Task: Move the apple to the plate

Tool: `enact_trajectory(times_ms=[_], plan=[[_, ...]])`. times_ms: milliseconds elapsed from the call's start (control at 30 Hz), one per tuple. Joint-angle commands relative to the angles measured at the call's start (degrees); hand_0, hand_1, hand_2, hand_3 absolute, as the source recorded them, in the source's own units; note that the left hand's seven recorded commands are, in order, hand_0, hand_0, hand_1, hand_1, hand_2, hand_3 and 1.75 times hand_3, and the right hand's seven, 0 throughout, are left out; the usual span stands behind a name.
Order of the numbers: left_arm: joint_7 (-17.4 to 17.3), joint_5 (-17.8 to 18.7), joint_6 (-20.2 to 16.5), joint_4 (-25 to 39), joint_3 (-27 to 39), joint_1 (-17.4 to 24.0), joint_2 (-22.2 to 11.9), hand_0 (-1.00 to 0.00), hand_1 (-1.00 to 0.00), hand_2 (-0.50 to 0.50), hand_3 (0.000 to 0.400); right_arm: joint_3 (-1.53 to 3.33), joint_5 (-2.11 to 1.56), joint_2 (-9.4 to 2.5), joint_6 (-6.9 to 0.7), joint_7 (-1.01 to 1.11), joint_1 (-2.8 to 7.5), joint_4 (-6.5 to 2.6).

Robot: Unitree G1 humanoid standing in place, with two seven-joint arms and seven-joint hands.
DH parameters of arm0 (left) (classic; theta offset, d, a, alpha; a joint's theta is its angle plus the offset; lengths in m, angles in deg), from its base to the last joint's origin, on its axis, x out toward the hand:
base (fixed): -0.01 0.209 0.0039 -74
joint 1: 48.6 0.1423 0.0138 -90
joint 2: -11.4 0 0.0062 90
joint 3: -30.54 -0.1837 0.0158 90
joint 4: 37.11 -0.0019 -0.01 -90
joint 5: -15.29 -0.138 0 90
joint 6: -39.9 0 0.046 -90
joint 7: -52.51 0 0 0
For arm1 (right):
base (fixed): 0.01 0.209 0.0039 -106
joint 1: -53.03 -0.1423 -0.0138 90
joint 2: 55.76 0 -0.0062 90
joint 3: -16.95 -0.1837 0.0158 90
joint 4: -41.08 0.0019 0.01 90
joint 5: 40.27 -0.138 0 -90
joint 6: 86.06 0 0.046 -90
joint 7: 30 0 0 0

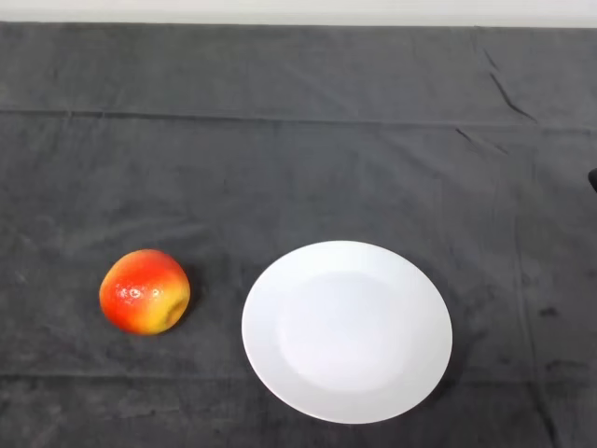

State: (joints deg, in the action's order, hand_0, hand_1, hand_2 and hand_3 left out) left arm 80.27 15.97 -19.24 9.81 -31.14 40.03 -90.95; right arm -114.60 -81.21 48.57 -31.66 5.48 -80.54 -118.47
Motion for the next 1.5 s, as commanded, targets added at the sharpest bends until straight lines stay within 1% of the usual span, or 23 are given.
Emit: enact_trajectory(times_ms=[33,167,300,567,767,1100,1233,1500], plan=[[-0.4,0.5,0.2,0.1,1.1,-1.0,-2.6,0.0,0.0,0.0,0.0,-0.39,0.56,1.76,0.38,0.22,-1.03,-0.11],[-0.2,0.5,-0.6,1.2,1.1,-0.8,-2.5,0.0,0.0,0.0,0.0,-0.39,0.57,1.75,0.38,0.22,-1.03,-0.1],[0.1,0.3,-2.3,3.6,0.7,-0.7,-2.2,0.0,0.0,0.0,0.0,-0.39,0.58,1.74,0.38,0.22,-1.02,-0.08],[0.8,-0.2,-8.0,12.7,-0.5,0.7,-1.0,0.0,0.0,0.0,0.0,-0.39,0.59,1.69,0.4,0.19,-0.99,0.01],[0.8,-0.9,-13.2,21.8,-2.0,2.3,0.1,0.0,0.0,0.0,0.0,-0.38,0.6,1.63,0.42,0.15,-0.93,0.13],[0.0,-3.0,-23.3,37.5,-6.4,4.6,1.9,0.0,0.0,0.0,0.0,-0.36,0.6,1.51,0.46,0.05,-0.82,0.39],[-0.7,-4.2,-26.9,42.5,-8.9,5.1,2.5,0.0,0.0,0.0,0.0,-0.35,0.6,1.46,0.47,0.0,-0.78,0.49],[-2.3,-7.4,-34.6,50.2,-16.3,4.0,3.9,0.0,0.0,0.0,0.0,-0.33,0.6,1.39,0.48,-0.08,-0.7,0.69]])
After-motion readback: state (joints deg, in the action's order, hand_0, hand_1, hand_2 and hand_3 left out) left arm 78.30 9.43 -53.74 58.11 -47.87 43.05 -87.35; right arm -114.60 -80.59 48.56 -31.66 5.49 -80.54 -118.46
